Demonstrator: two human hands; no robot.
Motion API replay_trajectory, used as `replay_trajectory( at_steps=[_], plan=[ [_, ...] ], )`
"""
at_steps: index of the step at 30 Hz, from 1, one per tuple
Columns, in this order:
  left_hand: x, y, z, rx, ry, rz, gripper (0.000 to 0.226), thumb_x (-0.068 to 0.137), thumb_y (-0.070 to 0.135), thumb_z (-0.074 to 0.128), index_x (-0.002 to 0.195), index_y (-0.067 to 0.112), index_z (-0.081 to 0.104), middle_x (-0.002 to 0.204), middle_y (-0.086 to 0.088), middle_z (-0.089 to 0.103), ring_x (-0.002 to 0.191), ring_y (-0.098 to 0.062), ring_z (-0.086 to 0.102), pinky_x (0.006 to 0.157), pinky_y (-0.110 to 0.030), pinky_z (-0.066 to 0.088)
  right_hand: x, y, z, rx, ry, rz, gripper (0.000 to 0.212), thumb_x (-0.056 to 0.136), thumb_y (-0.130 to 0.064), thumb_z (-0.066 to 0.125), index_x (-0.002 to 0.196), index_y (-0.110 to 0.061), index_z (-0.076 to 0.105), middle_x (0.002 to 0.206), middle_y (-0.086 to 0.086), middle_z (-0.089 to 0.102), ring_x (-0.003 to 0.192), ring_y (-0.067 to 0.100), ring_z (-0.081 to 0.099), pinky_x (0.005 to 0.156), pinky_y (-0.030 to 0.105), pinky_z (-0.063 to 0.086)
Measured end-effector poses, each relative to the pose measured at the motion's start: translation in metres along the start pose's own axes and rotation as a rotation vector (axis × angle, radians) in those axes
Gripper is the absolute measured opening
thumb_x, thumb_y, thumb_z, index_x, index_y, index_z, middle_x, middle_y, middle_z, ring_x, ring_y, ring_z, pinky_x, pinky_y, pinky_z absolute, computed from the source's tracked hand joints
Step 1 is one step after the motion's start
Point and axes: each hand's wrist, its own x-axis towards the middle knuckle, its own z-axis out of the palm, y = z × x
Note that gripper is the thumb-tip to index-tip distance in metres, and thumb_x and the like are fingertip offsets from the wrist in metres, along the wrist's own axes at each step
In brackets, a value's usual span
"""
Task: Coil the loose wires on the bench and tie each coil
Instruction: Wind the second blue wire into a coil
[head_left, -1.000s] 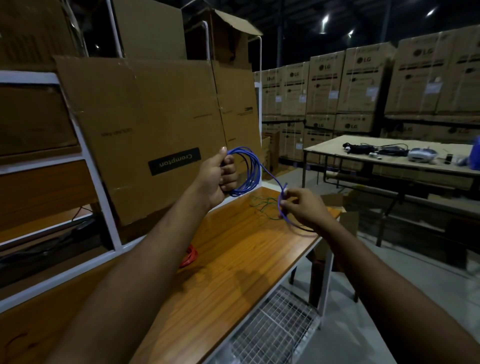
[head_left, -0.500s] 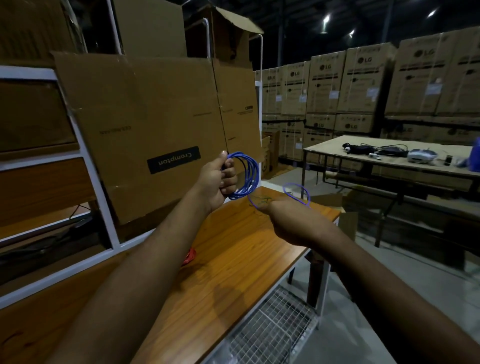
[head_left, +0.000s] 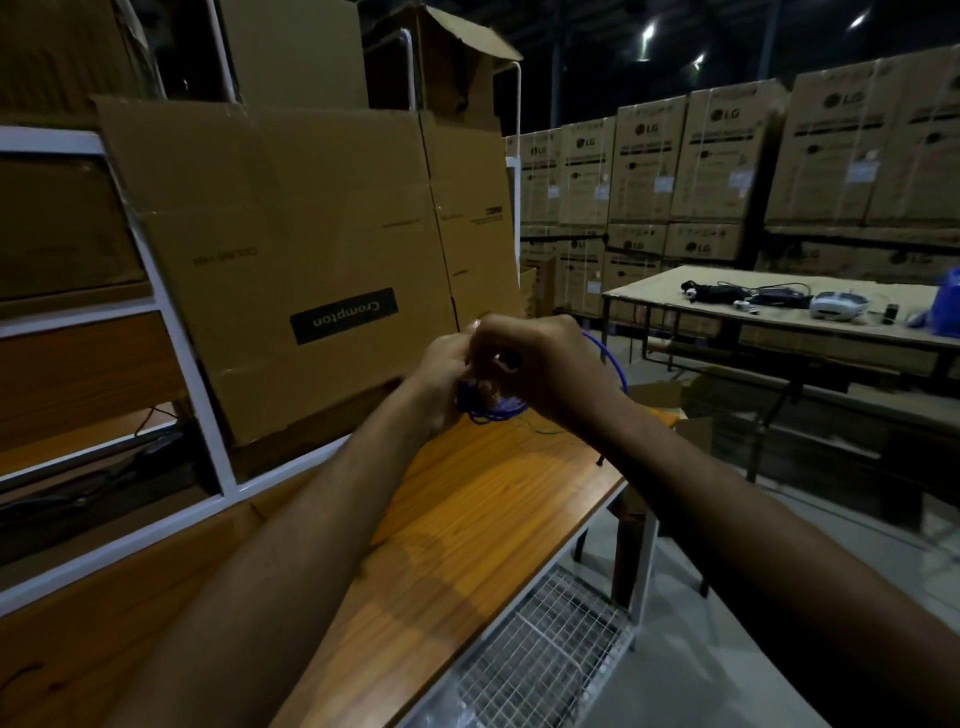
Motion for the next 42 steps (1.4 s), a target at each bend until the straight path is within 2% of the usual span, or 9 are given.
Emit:
replay_trajectory(
  at_steps=[6,10,15,24,26,29,33,38,42],
  plan=[
    [-0.005,-0.002,-0.001,-0.02,-0.154,-0.109,0.045,0.106,0.045,0.029,0.074,0.019,0.046,0.06,0.003,0.031,0.044,-0.008,0.024,0.041,-0.022,0.017,0.012,0.03,-0.006,-0.3,-0.013,-0.003,0.026,0.081,-0.023,0.081,0.095,-0.014,0.061,0.079,-0.001,0.063,0.063,0.011,0.058,0.051,0.014,0.039],
    [-0.008,0.004,-0.007,0.047,-0.234,-0.142,0.045,0.104,0.047,0.036,0.068,0.022,0.044,0.054,0.006,0.025,0.04,-0.007,0.019,0.036,-0.02,0.013,0.009,0.049,-0.019,-0.164,-0.118,0.024,0.029,0.078,-0.029,0.082,0.098,-0.015,0.068,0.093,-0.003,0.067,0.077,0.01,0.066,0.064,0.025,0.055],
    [-0.007,0.009,-0.014,0.149,-0.093,-0.116,0.043,0.105,0.044,0.039,0.068,0.022,0.038,0.057,0.004,0.024,0.045,-0.011,0.016,0.042,-0.024,0.012,-0.005,0.063,-0.034,-0.105,-0.195,0.114,0.057,0.071,-0.023,0.086,0.122,-0.019,0.061,0.129,-0.002,0.059,0.089,0.015,0.067,0.079,0.031,0.057],
    [0.005,0.009,-0.014,0.126,0.006,-0.066,0.044,0.104,0.046,0.042,0.066,0.023,0.038,0.052,0.008,0.028,0.042,-0.009,0.019,0.038,-0.02,0.017,-0.03,0.066,-0.03,-0.249,0.016,0.144,0.017,0.081,-0.019,0.079,0.096,-0.012,0.073,0.128,0.012,0.055,0.09,0.011,0.059,0.078,0.019,0.049],
    [0.007,0.007,-0.013,0.092,-0.016,-0.071,0.044,0.101,0.05,0.043,0.067,0.023,0.038,0.053,0.008,0.027,0.043,-0.008,0.018,0.038,-0.021,0.016,-0.029,0.067,-0.03,-0.07,-0.021,0.43,0.011,0.091,-0.02,0.069,0.099,-0.013,0.07,0.103,0.003,0.064,0.085,0.013,0.063,0.071,0.017,0.048],
    [0.008,0.004,-0.012,0.028,-0.034,-0.052,0.043,0.1,0.051,0.044,0.069,0.022,0.037,0.054,0.008,0.024,0.043,-0.008,0.016,0.042,-0.024,0.012,-0.032,0.064,-0.032,0.817,-0.103,1.02,0.009,0.1,-0.018,0.055,0.095,-0.011,0.056,0.066,0.0,0.057,0.068,0.02,0.061,0.069,0.033,0.053],
    [0.012,-0.001,-0.017,-0.022,-0.04,-0.064,0.044,0.1,0.052,0.044,0.07,0.02,0.038,0.054,0.007,0.025,0.043,-0.008,0.018,0.036,-0.021,0.017,-0.048,0.076,-0.039,1.453,-0.08,1.141,0.011,0.096,-0.016,0.056,0.106,-0.012,0.053,0.068,-0.004,0.04,0.048,0.006,0.038,0.045,0.02,0.044],
    [0.014,-0.005,-0.021,-0.156,-0.213,-0.111,0.037,0.092,0.047,0.052,0.072,0.021,0.037,0.05,0.01,0.025,0.036,-0.003,0.021,0.034,-0.017,0.015,-0.066,0.094,-0.032,0.948,-0.157,1.04,0.016,0.099,-0.014,0.055,0.109,-0.008,0.066,0.082,0.005,0.062,0.062,0.01,0.055,0.056,0.024,0.045],
    [0.015,-0.006,-0.022,-0.205,-0.214,-0.131,0.036,0.102,0.041,0.044,0.072,0.021,0.036,0.049,0.011,0.024,0.036,-0.003,0.021,0.034,-0.017,0.014,-0.072,0.089,-0.02,0.269,-0.059,0.977,0.037,0.095,-0.042,0.06,0.076,-0.01,0.067,0.051,-0.01,0.057,0.046,0.002,0.048,0.044,0.017,0.037]
  ],
)
